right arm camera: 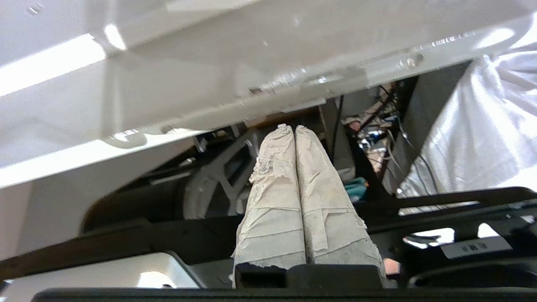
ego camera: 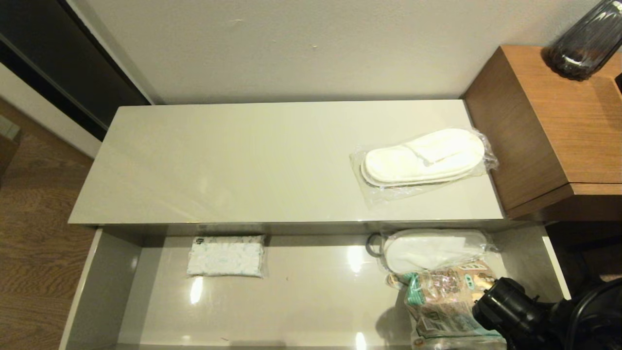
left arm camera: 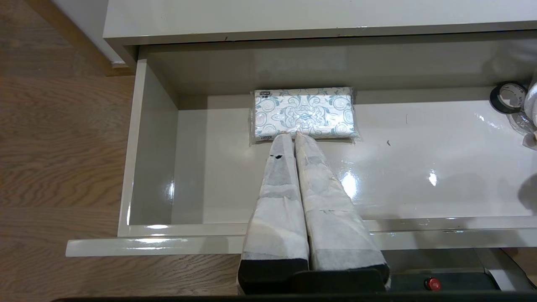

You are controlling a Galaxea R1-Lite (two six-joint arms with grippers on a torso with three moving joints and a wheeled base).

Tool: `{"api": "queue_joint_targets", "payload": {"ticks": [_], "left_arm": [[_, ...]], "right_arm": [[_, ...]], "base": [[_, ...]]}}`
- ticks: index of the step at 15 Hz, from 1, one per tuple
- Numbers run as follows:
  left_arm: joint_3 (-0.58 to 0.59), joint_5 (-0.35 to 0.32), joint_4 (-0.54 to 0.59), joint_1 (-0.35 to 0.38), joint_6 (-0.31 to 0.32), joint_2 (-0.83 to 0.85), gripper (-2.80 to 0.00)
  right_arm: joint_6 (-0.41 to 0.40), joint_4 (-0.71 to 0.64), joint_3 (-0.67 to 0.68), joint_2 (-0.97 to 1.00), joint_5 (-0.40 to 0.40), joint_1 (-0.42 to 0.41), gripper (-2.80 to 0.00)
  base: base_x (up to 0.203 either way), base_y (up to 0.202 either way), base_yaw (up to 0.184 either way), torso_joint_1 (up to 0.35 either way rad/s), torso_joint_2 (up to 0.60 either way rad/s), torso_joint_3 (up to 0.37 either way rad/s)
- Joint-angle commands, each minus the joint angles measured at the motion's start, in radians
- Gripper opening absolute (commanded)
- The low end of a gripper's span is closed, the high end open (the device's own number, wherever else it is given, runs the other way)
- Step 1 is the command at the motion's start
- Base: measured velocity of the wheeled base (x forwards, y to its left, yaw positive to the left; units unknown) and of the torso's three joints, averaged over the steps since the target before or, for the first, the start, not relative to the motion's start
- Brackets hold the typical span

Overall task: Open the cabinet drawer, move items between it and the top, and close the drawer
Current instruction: Close the drawer

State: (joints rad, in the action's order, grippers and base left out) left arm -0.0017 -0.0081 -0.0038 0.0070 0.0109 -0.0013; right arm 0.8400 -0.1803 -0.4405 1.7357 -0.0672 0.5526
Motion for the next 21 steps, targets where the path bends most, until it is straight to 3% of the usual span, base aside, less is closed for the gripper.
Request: {"api": "queue_joint_targets", "payload": {"ticks": [1, 4, 14, 17, 21], "left_arm": [[0.0, 0.0, -0.001, 0.001, 0.0, 0.001, -2.8], [0.0, 0.0, -0.001, 0.0, 0.0, 0.001, -2.8], [0.0, 0.0, -0.001, 0.001, 0.0, 0.001, -2.8], [0.0, 0.0, -0.001, 0.001, 0.0, 0.001, -2.8], [0.0, 0.0, -0.001, 0.001, 0.0, 0.001, -2.8]], "right_arm": [[0.0, -0.012, 0.018, 0.001, 0.001, 0.032, -2.8], [0.01, -0.017, 0.025, 0.024, 0.0, 0.081, -2.8], [0.071, 0.03, 0.024, 0.133, -0.008, 0.089, -2.8], [0.133, 0.035, 0.001, 0.131, -0.016, 0.087, -2.8], [0.225, 0.116, -0.021, 0.131, -0.145, 0.087, -2.8]], "base": [[0.0, 0.0, 0.0, 0.0, 0.0, 0.0], [0.0, 0.0, 0.0, 0.0, 0.0, 0.0], [0.0, 0.0, 0.0, 0.0, 0.0, 0.0], [0.0, 0.0, 0.0, 0.0, 0.0, 0.0], [0.0, 0.0, 0.0, 0.0, 0.0, 0.0]]}}
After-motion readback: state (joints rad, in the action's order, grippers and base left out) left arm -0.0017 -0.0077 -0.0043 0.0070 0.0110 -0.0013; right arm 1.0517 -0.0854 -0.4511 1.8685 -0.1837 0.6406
